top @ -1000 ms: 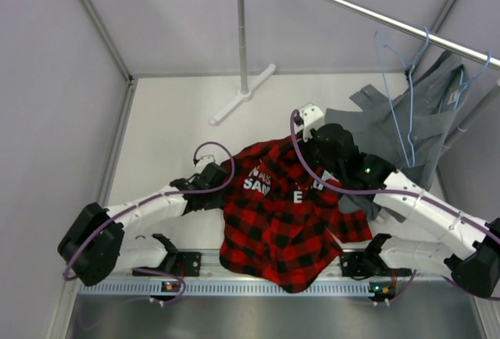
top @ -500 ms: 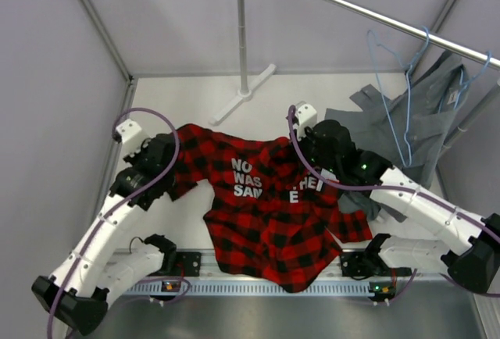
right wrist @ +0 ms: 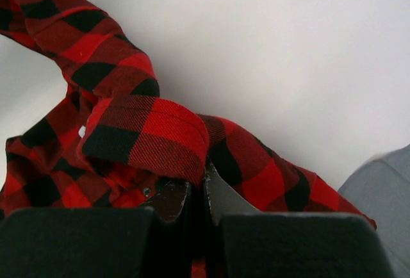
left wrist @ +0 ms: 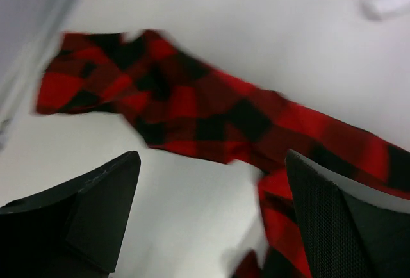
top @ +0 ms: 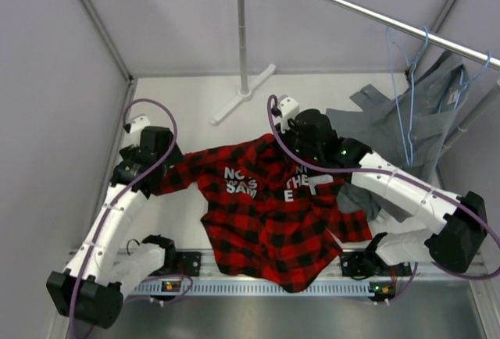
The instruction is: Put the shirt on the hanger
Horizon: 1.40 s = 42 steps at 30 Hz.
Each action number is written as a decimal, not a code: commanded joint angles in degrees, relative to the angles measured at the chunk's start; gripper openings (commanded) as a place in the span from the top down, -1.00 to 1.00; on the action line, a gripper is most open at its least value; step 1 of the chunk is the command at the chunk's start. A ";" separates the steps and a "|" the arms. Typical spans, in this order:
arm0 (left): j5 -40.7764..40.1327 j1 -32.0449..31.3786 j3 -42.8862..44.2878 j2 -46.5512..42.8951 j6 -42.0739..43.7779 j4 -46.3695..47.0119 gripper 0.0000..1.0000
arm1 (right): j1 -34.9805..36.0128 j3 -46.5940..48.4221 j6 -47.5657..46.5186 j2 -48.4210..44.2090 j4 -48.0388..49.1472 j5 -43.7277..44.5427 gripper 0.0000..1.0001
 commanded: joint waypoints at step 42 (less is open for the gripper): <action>-21.72 -49.41 2.00 26.16 -9.46 33.04 0.20 | -0.42 15.03 6.34 11.83 -6.99 5.65 0.99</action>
